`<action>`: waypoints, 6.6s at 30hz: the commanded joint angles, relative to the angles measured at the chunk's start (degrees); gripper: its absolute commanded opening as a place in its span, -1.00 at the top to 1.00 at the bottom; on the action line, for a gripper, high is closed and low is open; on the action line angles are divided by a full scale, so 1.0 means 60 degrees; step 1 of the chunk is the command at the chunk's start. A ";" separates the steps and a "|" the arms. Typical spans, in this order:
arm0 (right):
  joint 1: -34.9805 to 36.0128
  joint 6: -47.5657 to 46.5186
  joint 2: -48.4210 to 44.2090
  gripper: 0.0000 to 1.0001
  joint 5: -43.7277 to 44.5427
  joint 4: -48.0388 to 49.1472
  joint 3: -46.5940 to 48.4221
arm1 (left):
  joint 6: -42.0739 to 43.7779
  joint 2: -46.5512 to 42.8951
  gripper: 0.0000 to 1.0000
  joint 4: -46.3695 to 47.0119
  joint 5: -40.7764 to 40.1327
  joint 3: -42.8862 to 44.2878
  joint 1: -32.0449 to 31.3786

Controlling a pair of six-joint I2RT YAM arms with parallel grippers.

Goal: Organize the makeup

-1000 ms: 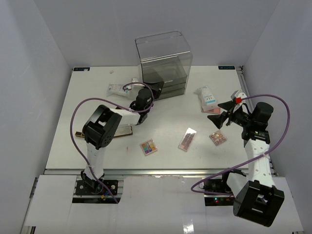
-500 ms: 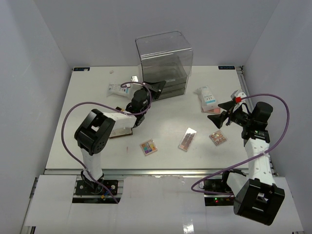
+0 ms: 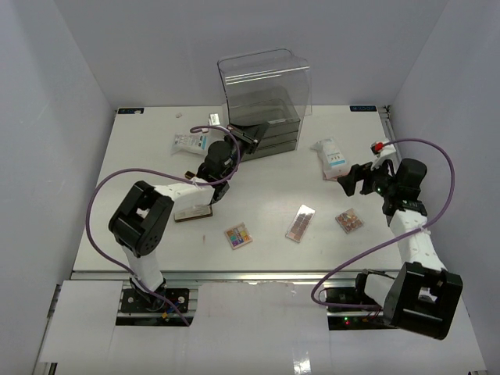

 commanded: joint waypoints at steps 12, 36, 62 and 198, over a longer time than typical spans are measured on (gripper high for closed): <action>0.1728 0.0207 0.5520 -0.85 0.3648 -0.0504 0.4342 | 0.0081 -0.1073 1.00 0.0525 0.0461 -0.0125 0.0348; 0.1922 -0.0777 0.8366 0.35 0.3186 -0.1319 0.6568 | 0.0126 -0.1222 1.00 0.0247 0.0861 0.0344 0.0542; 0.6196 -0.6850 0.4139 0.71 0.4570 -0.0569 0.4475 | 0.0052 -0.1453 1.00 0.0080 0.0978 0.0826 0.0542; 0.6938 -1.1484 0.4466 -0.44 0.6839 0.1990 0.5434 | -0.0077 -0.1606 0.94 -0.0516 0.1164 0.0766 0.0542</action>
